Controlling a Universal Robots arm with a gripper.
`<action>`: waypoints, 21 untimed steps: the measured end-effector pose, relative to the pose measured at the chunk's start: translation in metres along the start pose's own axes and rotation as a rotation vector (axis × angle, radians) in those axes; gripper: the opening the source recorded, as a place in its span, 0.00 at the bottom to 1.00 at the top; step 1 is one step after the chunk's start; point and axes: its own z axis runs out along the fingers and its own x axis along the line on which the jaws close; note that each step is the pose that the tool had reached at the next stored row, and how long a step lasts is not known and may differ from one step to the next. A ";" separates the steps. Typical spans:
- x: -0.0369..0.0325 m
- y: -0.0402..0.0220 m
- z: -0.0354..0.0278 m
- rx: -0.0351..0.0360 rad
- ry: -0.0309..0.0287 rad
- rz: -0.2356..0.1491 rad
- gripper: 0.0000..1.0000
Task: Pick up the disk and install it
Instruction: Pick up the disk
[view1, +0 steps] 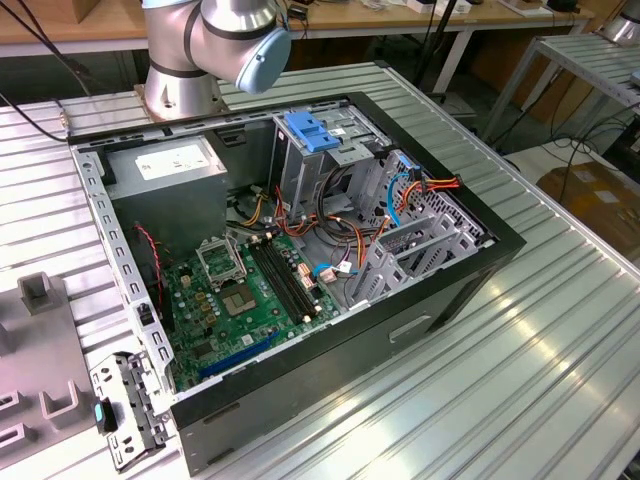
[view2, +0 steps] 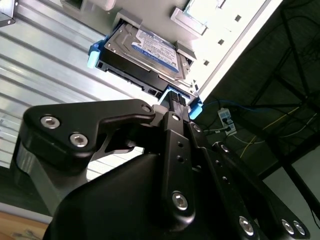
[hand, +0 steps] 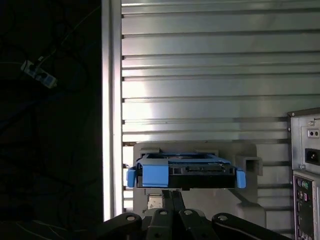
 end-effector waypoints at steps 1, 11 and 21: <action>0.0000 0.0000 0.0000 0.0002 0.0001 -0.004 0.11; 0.0000 0.0000 0.0000 0.0017 0.0030 -0.073 0.11; 0.0000 0.0000 0.0000 0.0048 0.0084 -0.203 0.11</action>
